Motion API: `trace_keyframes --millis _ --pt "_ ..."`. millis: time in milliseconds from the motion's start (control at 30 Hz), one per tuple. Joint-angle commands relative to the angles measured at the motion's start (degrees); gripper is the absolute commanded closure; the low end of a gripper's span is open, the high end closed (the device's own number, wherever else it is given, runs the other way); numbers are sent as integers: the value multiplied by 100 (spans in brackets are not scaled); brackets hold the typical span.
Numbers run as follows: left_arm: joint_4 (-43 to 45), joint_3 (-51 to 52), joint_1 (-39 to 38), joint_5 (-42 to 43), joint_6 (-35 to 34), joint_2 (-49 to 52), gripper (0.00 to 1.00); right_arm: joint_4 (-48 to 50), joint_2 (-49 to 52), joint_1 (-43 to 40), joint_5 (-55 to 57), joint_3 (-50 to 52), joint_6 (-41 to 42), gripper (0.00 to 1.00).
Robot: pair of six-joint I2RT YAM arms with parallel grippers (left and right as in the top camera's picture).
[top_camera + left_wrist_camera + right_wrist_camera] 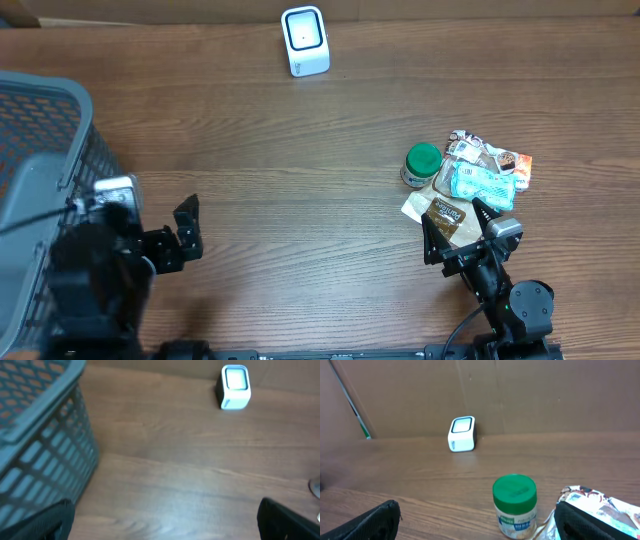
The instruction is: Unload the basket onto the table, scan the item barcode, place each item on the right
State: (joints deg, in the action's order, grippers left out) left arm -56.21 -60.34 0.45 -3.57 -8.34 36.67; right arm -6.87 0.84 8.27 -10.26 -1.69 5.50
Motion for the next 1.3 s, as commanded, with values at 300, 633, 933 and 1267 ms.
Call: trace_keyframes --millis 300,633,933,1267 --pt "3541 3805 -7 28 59 -2288 0 33 -68 -22 -9 -4 -37 0" --pt "3871 5455 76 42 61 -3650 0 33 -68 -20 -9 -7 -37 0" --pt "3919 5510 94 59 63 -3648 1 33 -68 -22 -9 -7 -37 0" --pt "3921 5510 94 61 63 -3648 0 33 -68 -22 -9 -7 -37 0"
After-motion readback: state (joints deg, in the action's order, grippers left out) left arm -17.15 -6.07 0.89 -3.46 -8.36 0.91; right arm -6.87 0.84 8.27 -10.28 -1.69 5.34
